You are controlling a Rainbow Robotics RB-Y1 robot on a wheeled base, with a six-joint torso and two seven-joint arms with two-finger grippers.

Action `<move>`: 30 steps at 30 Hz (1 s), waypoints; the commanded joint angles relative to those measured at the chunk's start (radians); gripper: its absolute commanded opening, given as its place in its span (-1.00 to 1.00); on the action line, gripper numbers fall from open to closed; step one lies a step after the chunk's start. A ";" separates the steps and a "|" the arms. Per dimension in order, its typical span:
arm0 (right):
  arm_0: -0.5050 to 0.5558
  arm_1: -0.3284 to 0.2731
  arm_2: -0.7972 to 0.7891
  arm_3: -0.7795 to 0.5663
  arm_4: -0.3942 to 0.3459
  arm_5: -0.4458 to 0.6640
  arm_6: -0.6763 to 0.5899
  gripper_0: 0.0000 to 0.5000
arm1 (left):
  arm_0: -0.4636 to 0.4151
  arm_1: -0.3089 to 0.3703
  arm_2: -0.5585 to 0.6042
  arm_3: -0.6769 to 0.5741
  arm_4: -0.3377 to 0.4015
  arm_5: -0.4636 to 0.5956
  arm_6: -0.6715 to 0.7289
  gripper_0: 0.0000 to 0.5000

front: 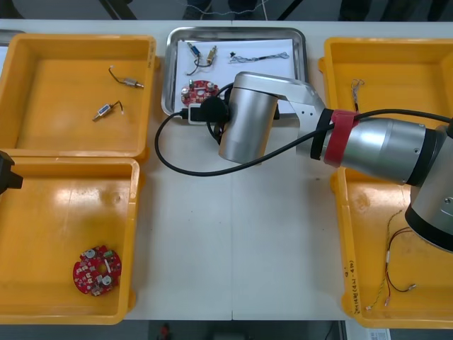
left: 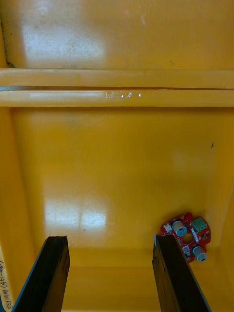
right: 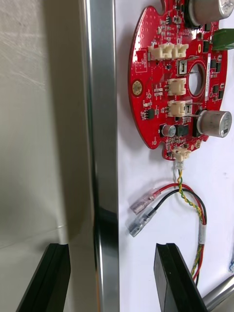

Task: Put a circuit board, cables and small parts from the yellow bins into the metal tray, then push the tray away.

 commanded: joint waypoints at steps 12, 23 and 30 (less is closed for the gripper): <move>0.106 0.005 -0.297 -0.327 -0.078 0.315 0.045 1.00 | 0.018 0.043 0.029 -0.027 0.002 0.007 -0.061 1.00; 0.368 -0.004 -0.553 -0.708 -0.073 0.648 0.018 1.00 | 0.018 0.043 0.029 -0.027 0.002 0.007 -0.061 1.00; 0.532 -0.011 -0.728 -0.956 -0.061 0.832 -0.101 1.00 | 0.018 0.043 0.029 -0.027 0.002 0.007 -0.061 1.00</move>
